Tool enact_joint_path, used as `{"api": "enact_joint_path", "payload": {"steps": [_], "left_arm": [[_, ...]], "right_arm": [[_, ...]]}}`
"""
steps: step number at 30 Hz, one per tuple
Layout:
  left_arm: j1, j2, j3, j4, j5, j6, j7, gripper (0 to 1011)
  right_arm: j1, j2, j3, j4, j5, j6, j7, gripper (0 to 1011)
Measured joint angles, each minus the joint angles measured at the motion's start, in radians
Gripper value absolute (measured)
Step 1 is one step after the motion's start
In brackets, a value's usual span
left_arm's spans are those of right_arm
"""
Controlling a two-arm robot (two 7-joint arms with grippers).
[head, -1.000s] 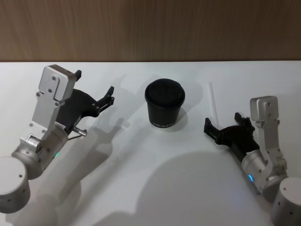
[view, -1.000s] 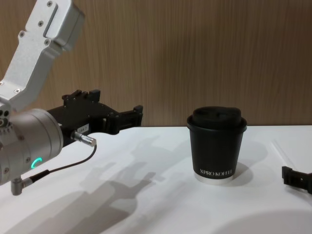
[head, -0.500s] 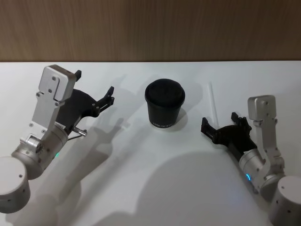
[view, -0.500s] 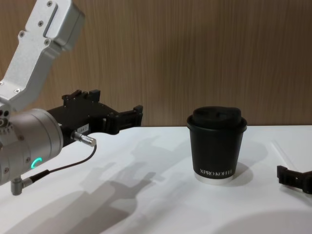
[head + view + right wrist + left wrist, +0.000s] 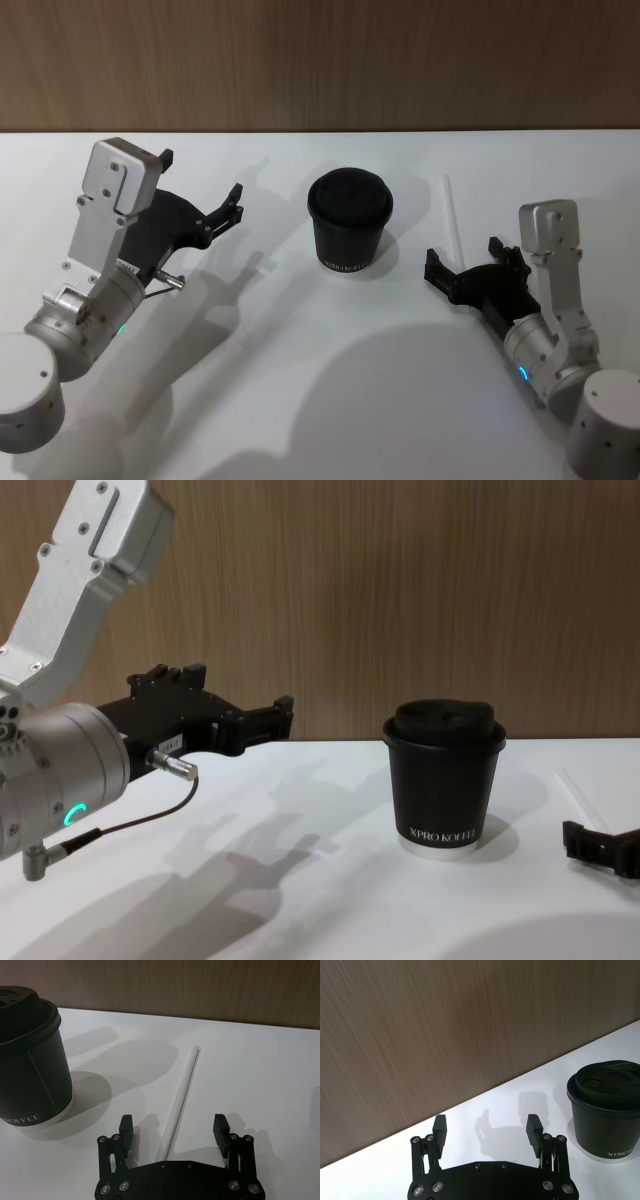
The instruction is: Pick up the straw with one hand, pass it to the other hand, and insert it into the cup.
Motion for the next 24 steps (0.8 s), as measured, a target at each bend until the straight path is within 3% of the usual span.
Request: {"api": "enact_joint_path", "payload": {"steps": [20, 24], "left_arm": [[0.0, 0.0, 0.0, 0.0, 0.0, 0.0, 0.0, 1001], [0.0, 0.0, 0.0, 0.0, 0.0, 0.0, 0.0, 1001]], "right_arm": [[0.009, -0.015, 0.004, 0.011, -0.012, 0.013, 0.011, 998], [0.01, -0.016, 0.004, 0.012, -0.013, 0.015, 0.012, 924]]}}
